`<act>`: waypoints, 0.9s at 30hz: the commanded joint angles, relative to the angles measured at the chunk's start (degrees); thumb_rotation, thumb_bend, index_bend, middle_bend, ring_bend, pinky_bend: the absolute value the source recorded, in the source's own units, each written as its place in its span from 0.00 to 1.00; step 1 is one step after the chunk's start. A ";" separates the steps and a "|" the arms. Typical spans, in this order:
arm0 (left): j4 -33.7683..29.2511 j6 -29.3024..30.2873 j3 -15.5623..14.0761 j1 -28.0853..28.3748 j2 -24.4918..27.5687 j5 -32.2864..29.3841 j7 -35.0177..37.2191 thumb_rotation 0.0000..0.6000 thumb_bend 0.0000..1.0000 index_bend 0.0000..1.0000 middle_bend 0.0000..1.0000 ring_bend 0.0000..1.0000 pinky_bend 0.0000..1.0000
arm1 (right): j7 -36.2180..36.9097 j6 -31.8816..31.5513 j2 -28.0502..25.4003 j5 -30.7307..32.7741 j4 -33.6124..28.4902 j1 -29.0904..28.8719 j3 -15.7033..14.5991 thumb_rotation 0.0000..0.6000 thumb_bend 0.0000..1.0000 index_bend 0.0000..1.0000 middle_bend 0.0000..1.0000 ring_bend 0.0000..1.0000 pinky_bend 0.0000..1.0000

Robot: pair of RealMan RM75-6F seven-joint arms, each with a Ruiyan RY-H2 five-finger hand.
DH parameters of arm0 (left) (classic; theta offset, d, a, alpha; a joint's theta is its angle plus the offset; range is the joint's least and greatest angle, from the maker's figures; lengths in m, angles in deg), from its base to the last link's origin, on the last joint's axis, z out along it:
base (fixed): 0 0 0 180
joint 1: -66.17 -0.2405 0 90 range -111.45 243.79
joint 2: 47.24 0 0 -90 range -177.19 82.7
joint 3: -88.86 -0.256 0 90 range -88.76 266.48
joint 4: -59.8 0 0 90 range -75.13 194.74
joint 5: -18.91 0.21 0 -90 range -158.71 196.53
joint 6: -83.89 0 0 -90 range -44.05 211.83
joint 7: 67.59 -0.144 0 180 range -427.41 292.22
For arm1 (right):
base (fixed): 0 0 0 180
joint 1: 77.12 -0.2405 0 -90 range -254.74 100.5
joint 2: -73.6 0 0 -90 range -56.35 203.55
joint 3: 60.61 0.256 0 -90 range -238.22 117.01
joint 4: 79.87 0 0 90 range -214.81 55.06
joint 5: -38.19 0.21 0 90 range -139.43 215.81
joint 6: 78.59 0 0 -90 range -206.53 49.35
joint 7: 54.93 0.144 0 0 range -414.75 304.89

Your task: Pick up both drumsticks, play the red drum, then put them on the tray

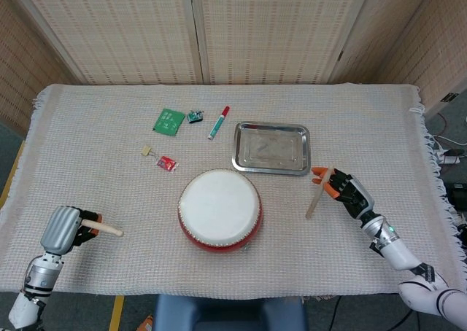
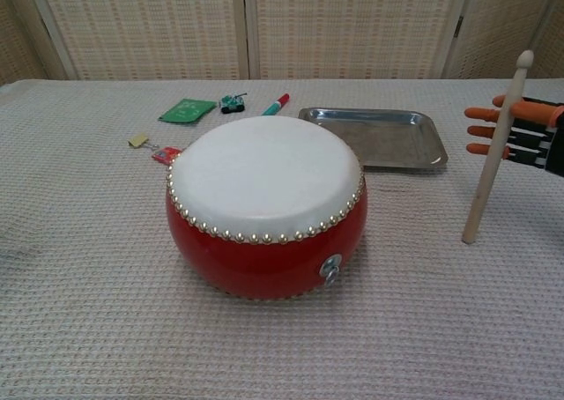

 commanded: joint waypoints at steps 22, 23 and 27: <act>-0.79 0.30 -0.61 -0.48 0.57 0.50 0.28 1.00 0.63 1.00 1.00 1.00 1.00 | 7.11 -11.90 6.76 -3.55 13.94 -0.31 -9.17 1.00 0.27 0.50 0.40 0.31 0.38; -0.91 0.36 -0.69 -0.50 0.61 0.64 0.17 1.00 0.63 1.00 1.00 1.00 1.00 | 6.63 -12.45 6.99 -3.44 14.16 0.07 -9.39 1.00 0.25 0.52 0.41 0.32 0.39; -1.37 0.32 -0.82 -0.52 0.77 0.77 -0.14 1.00 0.63 1.00 1.00 1.00 1.00 | 5.62 -12.54 7.61 -2.84 14.59 0.41 -9.85 1.00 0.17 0.58 0.45 0.35 0.42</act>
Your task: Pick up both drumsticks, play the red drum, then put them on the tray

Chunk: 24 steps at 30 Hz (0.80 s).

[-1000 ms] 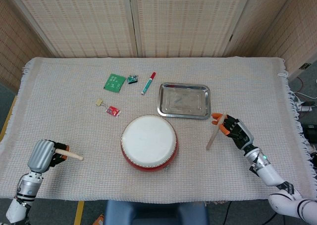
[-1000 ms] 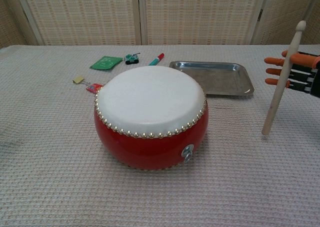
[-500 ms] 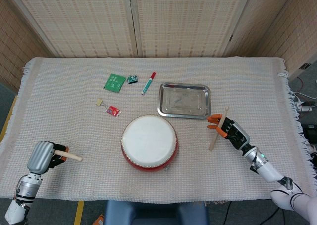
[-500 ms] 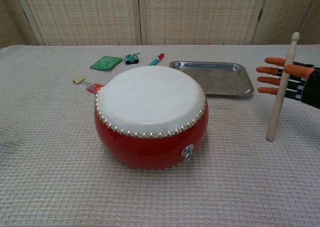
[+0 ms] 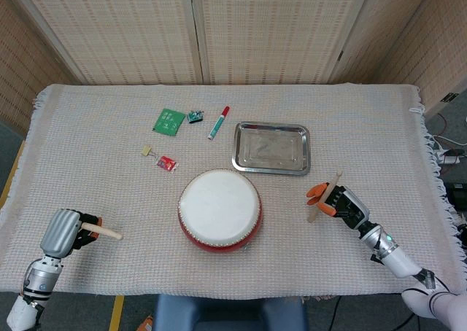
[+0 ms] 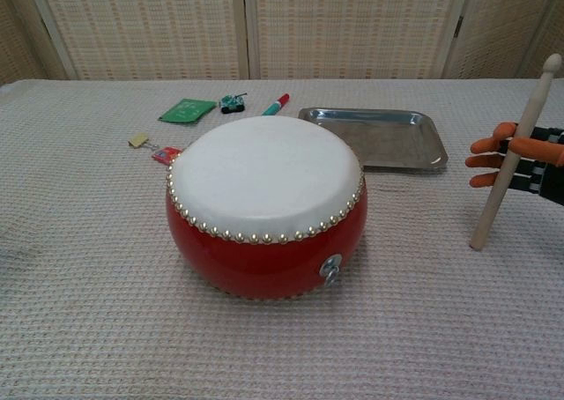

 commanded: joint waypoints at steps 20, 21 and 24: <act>-0.37 -0.29 -0.20 -0.07 -0.06 0.08 -0.39 1.00 0.62 1.00 1.00 1.00 1.00 | -7.13 4.69 3.26 1.06 0.98 -0.85 -3.15 1.00 0.10 0.74 0.55 0.44 0.49; -0.32 -0.31 -0.21 -0.06 -0.09 0.09 -0.36 1.00 0.62 1.00 1.00 1.00 1.00 | -7.45 4.89 3.38 1.13 0.95 -0.89 -3.20 1.00 0.10 0.74 0.55 0.45 0.49; -0.19 -0.24 -0.16 -0.06 -0.21 0.09 -0.19 1.00 0.62 1.00 1.00 1.00 1.00 | -8.31 5.47 3.65 1.38 0.82 -1.01 -3.33 1.00 0.10 0.77 0.57 0.46 0.50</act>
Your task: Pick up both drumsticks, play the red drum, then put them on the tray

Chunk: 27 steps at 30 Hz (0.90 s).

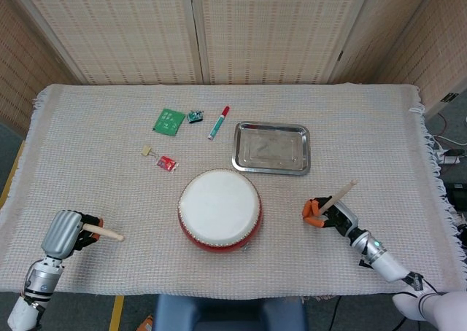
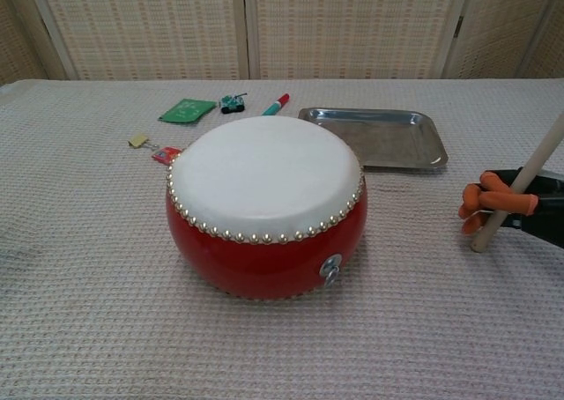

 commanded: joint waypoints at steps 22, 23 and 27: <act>1.97 -0.15 -0.07 -0.14 -0.92 -0.24 1.72 1.00 0.62 1.00 1.00 1.00 1.00 | -10.48 2.71 3.45 2.57 -1.62 -1.06 1.47 1.00 0.36 1.00 0.94 0.90 0.83; 2.09 -0.18 -0.08 -0.14 -0.98 -0.27 1.82 1.00 0.62 1.00 1.00 1.00 1.00 | -11.24 2.69 3.72 2.95 -1.61 -0.97 1.83 1.00 0.41 1.00 0.95 0.92 0.85; 2.52 -0.23 -0.08 -0.19 -1.15 -0.40 2.16 1.00 0.62 1.00 1.00 1.00 1.00 | -13.31 2.03 4.36 3.85 -1.60 -0.65 2.91 1.00 0.59 1.00 1.00 1.00 0.98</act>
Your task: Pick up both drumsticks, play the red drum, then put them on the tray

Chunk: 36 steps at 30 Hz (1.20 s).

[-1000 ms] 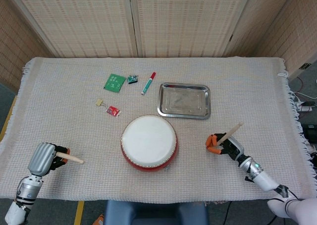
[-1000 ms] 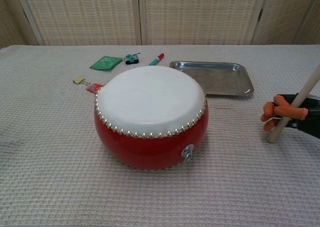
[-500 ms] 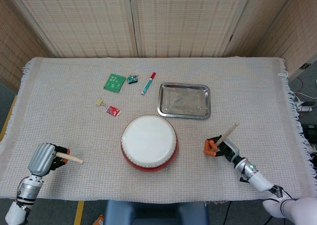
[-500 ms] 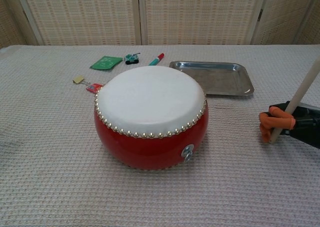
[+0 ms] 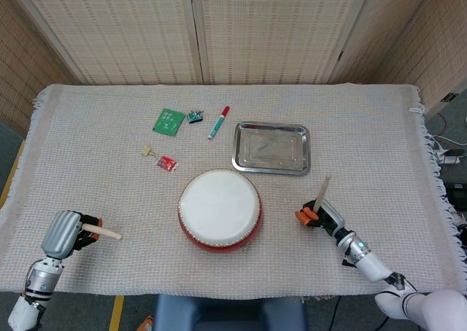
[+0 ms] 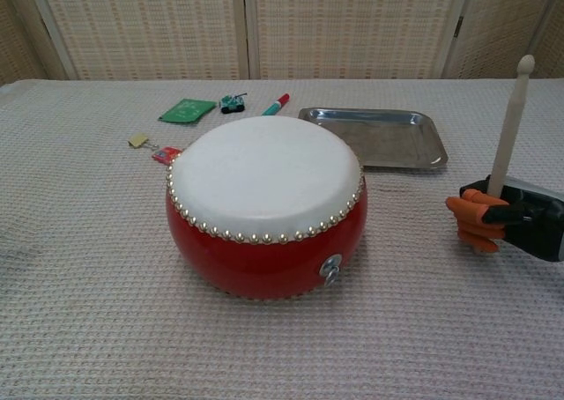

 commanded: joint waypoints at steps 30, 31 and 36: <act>0.13 -1.14 -0.04 2.46 1.17 2.41 -2.08 1.00 0.62 1.00 1.00 1.00 1.00 | -87.13 25.08 -36.27 14.69 -46.68 -12.45 3.66 1.00 0.89 1.00 1.00 1.00 1.00; -0.25 -1.26 0.04 2.81 1.42 2.69 -2.49 1.00 0.62 1.00 1.00 1.00 1.00 | -91.83 25.22 -37.37 17.19 -48.14 -12.91 4.19 1.00 0.89 1.00 1.00 1.00 1.00; -2.24 -2.44 0.76 4.95 2.77 3.80 -4.52 1.00 0.62 1.00 1.00 1.00 1.00 | -105.01 24.30 -39.98 27.41 -53.35 -15.21 6.55 1.00 0.87 1.00 1.00 1.00 1.00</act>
